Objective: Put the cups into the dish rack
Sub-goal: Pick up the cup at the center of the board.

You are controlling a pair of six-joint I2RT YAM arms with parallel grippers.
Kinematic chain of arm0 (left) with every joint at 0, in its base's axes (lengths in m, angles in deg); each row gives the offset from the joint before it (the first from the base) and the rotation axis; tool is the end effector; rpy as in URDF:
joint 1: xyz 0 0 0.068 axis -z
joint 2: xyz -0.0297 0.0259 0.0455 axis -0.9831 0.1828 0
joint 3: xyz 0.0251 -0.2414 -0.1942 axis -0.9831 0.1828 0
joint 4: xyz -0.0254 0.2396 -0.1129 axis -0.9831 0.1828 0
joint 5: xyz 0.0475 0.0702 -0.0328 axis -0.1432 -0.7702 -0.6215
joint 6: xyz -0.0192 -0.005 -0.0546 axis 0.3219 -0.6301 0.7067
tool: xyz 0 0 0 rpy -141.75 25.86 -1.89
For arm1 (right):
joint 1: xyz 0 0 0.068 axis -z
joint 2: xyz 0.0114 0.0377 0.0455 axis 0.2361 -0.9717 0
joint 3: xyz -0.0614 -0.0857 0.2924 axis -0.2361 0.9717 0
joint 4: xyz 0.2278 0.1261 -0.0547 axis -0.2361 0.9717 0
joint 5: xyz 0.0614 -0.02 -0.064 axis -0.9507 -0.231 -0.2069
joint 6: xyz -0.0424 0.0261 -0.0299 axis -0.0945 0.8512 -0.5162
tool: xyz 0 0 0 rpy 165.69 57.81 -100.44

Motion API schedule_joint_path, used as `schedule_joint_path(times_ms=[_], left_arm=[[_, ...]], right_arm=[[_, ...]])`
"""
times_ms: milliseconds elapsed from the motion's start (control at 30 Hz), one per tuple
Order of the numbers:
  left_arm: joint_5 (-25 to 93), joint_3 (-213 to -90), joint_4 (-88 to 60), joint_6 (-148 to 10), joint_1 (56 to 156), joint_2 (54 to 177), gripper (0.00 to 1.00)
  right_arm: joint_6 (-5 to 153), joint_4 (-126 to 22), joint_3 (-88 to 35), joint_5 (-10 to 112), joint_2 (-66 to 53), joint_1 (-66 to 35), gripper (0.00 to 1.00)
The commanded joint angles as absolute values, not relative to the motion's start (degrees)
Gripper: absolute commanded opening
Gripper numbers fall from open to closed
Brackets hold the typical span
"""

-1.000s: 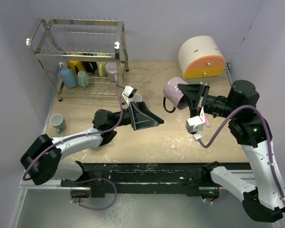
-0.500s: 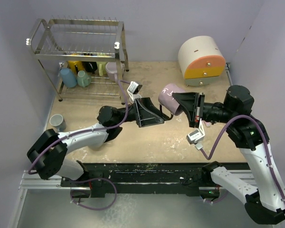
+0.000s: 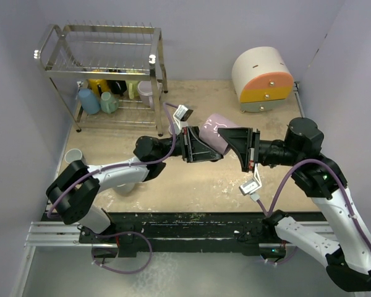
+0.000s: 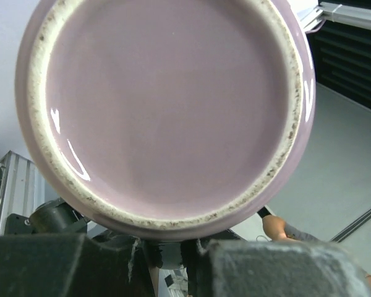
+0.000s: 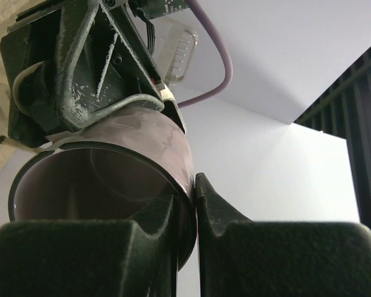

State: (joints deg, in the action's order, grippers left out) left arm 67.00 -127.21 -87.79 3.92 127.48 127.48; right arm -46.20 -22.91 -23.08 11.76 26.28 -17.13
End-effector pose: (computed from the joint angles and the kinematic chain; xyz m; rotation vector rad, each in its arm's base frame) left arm 0.1957 -0.2586 0.3641 0.4683 1.4122 -2.3262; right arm 0.0930 0.0905 0.4849 -1.6548 -0.0941 -0.4241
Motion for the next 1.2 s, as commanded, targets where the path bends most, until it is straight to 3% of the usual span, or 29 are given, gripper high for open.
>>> schedule_joint_path(times_ms=[0,167,200,333,400,500,667,800,1000,1167], left_arm=[[67.47,-129.47,-94.56,3.96,127.8,127.78,0.0],[66.53,-128.1,-96.96,3.63,127.76,127.0,0.0],[66.05,-127.5,-97.08,3.31,127.71,126.42,0.0],[63.32,-123.78,-96.88,1.68,127.29,123.81,0.0],[61.71,-121.23,-96.77,0.96,126.84,122.32,0.0],[59.51,-117.44,-95.54,-0.13,126.1,119.47,0.0],[57.0,-112.42,-91.31,-3.11,125.31,114.95,0.0],[54.06,-110.19,-83.11,-7.4,124.78,110.12,0.0],[48.02,-108.62,-65.02,-16.09,124.04,101.57,0.0],[41.31,-109.75,-46.26,-25.13,123.6,91.96,0.0]], right_arm=[[-47.31,-28.02,-23.15,11.13,27.32,-17.97,0.0],[-47.09,-27.66,-22.19,11.66,28.29,-17.92,0.0],[-46.82,-27.6,-21.91,12.03,28.58,-17.92,0.08],[-42.96,-26.52,-21.73,15.05,29.57,-17.86,0.57],[-40.54,-26.13,-21.51,17.0,30.34,-17.88,0.71],[-37.54,-24.84,-21.01,19.79,31.52,-17.9,0.84],[-32.51,-20.36,-20.74,23.04,32.88,-17.89,0.91],[-16.12,-17.64,-23.43,25.24,30.35,-17.87,0.98],[8.55,-6.5,-39.54,30.09,18.03,-17.82,1.0],[19.41,3.26,-49.33,34.95,9.41,-17.77,1.0]])
